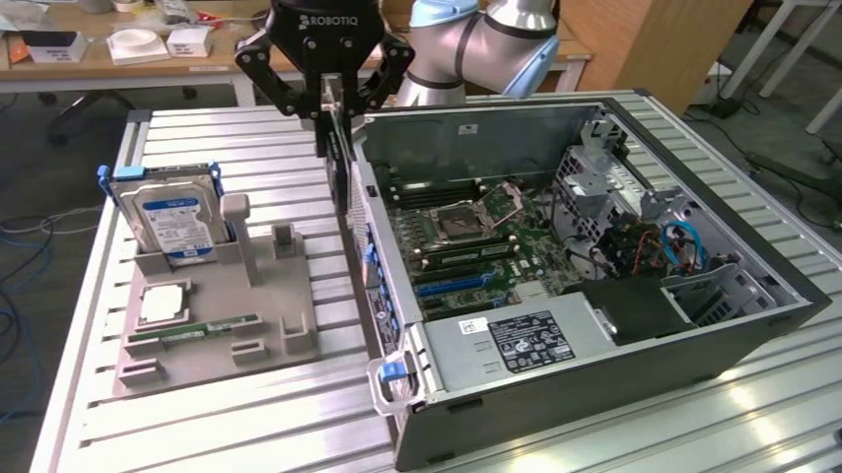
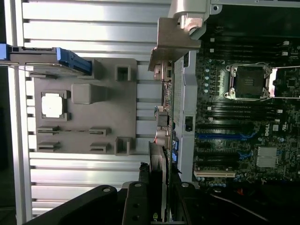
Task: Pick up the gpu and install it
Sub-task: 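Pick up the gpu and move the gpu toward the slot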
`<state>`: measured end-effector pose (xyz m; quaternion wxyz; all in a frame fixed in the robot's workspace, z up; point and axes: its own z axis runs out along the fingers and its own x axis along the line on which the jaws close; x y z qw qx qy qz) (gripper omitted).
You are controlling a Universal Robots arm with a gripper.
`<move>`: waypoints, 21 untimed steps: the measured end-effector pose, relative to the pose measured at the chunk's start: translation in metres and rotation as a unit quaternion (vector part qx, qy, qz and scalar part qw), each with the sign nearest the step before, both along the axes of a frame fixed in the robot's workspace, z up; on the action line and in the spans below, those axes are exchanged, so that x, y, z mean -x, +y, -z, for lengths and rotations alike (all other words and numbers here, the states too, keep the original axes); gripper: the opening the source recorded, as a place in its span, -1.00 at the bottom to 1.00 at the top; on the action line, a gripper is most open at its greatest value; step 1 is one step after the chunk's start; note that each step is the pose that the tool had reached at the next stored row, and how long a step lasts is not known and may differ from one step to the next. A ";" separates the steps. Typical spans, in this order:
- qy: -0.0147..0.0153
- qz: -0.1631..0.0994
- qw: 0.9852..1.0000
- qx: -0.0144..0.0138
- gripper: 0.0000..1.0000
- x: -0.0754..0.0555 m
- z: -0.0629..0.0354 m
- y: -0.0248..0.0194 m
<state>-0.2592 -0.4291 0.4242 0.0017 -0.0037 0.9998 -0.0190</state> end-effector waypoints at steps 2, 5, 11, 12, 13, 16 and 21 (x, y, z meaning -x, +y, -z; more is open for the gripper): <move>0.000 0.000 1.000 0.000 -0.47 -0.002 0.0000 0.0000; 0.000 0.000 1.000 0.000 -0.47 -0.005 0.0000 0.0000; 0.000 0.000 1.000 0.000 -0.47 -0.012 0.0000 0.0000; 0.000 0.000 1.000 0.000 -0.47 -0.013 0.0001 0.0000; 0.000 0.000 1.000 0.000 -0.47 -0.014 0.0001 0.0000; 0.000 0.000 1.000 0.000 -0.47 -0.016 0.0001 0.0000; 0.000 0.000 1.000 0.000 -0.47 -0.021 0.0001 0.0000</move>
